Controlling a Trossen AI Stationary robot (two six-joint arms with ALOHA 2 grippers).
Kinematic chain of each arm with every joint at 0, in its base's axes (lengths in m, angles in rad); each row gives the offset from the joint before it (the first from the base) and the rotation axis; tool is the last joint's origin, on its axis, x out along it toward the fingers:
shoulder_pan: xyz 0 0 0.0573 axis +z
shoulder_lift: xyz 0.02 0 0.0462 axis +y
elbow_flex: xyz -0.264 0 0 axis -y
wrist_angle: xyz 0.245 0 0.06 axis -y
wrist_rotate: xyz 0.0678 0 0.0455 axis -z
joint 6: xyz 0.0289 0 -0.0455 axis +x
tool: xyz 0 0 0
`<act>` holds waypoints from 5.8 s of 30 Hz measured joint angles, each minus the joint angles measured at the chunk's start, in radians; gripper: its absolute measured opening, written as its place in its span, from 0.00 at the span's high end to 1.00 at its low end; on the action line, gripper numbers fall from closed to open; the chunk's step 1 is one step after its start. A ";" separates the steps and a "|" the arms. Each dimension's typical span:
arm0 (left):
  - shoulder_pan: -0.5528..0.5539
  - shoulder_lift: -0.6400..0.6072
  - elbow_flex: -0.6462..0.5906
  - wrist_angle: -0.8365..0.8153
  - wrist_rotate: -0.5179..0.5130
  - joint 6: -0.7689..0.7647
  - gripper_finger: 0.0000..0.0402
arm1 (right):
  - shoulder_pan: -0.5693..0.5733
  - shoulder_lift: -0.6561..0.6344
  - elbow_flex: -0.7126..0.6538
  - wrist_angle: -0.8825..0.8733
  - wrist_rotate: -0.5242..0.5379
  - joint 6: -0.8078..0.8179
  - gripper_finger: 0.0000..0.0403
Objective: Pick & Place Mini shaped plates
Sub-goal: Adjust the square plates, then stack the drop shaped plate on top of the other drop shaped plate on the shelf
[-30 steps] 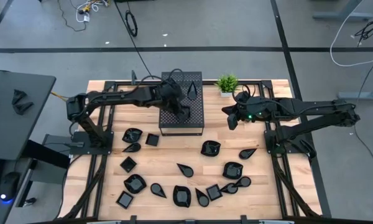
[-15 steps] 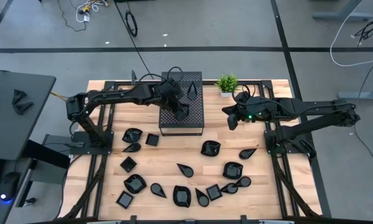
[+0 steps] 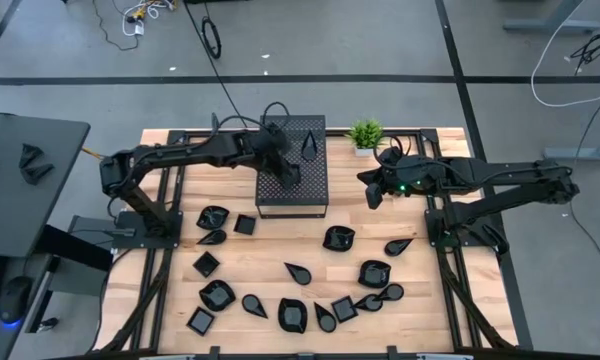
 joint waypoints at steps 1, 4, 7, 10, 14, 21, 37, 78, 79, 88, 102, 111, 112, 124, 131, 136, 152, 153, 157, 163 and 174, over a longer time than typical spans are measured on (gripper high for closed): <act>0.000 -0.003 0.000 -0.001 -0.001 0.000 0.99 | 0.000 0.000 0.000 -0.001 0.000 0.000 0.94; -0.003 -0.019 0.000 0.008 0.001 -0.007 0.99 | 0.000 0.000 0.000 -0.001 0.000 0.000 0.94; -0.010 -0.041 0.012 0.001 -0.003 -0.007 0.99 | 0.000 0.000 0.000 0.002 -0.001 0.012 0.94; -0.019 -0.068 0.044 -0.012 -0.012 0.004 0.99 | 0.000 0.000 0.000 0.022 -0.001 0.035 0.94; -0.031 -0.126 0.069 -0.044 -0.024 0.050 0.99 | 0.000 0.000 0.000 0.037 -0.003 0.076 0.94; -0.037 -0.213 0.069 -0.317 -0.103 0.127 0.99 | -0.027 0.035 0.001 -0.091 -0.166 0.428 0.94; -0.038 -0.220 0.060 -0.438 -0.188 0.322 0.99 | 0.264 0.153 -0.142 -0.499 -0.492 1.160 0.73; -0.038 -0.220 0.059 -0.399 -0.030 0.198 0.99 | 0.376 0.052 -0.580 -0.073 -0.440 1.305 0.83; -0.038 -0.220 0.059 -0.399 -0.030 0.195 0.99 | 0.376 0.052 -0.580 -0.073 -0.440 1.293 0.83; -0.038 -0.220 0.059 -0.399 -0.036 0.152 0.99 | 0.376 0.052 -0.580 -0.012 -0.392 1.200 0.91; -0.015 -0.220 0.059 -0.386 -0.048 0.213 0.99 | 0.373 0.052 -0.580 0.069 -0.362 1.173 0.99; 0.018 -0.232 0.058 -0.411 0.083 0.410 0.99 | 0.372 0.052 -0.572 0.099 -0.366 1.337 1.00; 0.018 -0.233 0.058 -0.408 0.090 0.432 0.99 | 0.372 0.052 -0.569 0.098 -0.366 1.337 1.00; 0.024 -0.245 0.058 -0.420 0.161 0.517 0.99 | 0.371 0.021 -0.483 -0.021 -0.370 1.293 0.80; 0.024 -0.245 0.058 -0.396 0.159 0.476 0.99 | 0.370 0.027 -0.542 -0.031 -0.395 1.205 0.65; 0.024 -0.245 0.058 -0.367 0.158 0.465 0.99 | 0.370 0.027 -0.588 0.083 -0.342 1.159 0.65; 0.024 -0.245 0.058 -0.356 0.158 0.465 0.99 | 0.368 0.037 -0.640 0.147 -0.313 1.068 0.87; 0.024 -0.245 0.058 -0.356 0.158 0.465 0.99 | 0.367 0.037 -0.640 0.147 -0.313 1.062 0.89; 0.024 -0.245 0.058 -0.357 0.158 0.459 0.99 | 0.356 0.037 -0.640 0.148 -0.313 1.041 0.98; 0.024 -0.245 0.059 -0.357 0.108 0.412 0.99 | 0.315 0.024 -0.634 0.162 -0.302 1.046 0.99; 0.024 -0.244 0.059 -0.360 0.079 0.412 0.99 | 0.136 0.012 -0.456 0.085 -0.274 0.943 1.00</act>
